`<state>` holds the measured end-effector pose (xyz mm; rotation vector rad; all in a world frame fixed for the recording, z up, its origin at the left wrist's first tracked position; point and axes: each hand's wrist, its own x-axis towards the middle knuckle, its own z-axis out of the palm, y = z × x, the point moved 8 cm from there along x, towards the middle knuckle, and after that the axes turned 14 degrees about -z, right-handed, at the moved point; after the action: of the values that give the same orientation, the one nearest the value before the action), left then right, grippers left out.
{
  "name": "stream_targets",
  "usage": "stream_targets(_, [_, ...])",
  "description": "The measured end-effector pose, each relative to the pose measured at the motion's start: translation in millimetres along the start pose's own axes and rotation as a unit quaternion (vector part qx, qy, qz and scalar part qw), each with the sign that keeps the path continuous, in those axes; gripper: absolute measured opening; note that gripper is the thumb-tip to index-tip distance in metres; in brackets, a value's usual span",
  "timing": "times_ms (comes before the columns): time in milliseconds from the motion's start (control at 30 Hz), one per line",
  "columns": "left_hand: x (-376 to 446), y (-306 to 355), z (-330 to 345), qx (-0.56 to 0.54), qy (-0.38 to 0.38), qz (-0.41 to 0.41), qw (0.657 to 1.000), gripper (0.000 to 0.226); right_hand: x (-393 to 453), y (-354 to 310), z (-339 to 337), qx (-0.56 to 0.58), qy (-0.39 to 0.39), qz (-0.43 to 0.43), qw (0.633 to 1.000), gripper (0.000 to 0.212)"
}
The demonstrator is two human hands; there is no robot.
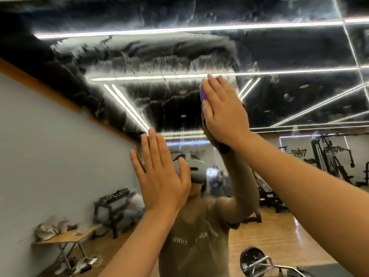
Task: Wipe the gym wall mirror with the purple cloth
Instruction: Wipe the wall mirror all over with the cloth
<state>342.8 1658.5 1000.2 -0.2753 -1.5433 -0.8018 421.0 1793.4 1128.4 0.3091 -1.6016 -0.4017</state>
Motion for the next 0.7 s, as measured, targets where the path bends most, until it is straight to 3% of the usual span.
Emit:
stream_targets(133, [-1, 1, 0, 0.001, -0.004, -0.002, 1.0, 0.073, -84, -45, 1, 0.024, -0.024, -0.097, 0.995, 0.053])
stream_targets(300, [-1, 0, 1, 0.01, -0.004, -0.005, 1.0, 0.073, -171, -71, 1, -0.004, -0.106, -0.201, 0.974, 0.052])
stream_targets(433, [-3, 1, 0, 0.01, 0.001, -0.002, 1.0, 0.073, -163, -63, 1, 0.016, -0.139, -0.269, 0.953, 0.053])
stream_targets(567, [-2, 2, 0, 0.004, 0.01, 0.003, 1.0, 0.072, -127, -43, 4, 0.024, -0.195, -0.379, 0.904, 0.053])
stream_targets(700, [-2, 1, 0, -0.001, 0.004, -0.002, 1.0, 0.073, -58, 2, -7, 0.018, -0.151, -0.294, 0.944, 0.051])
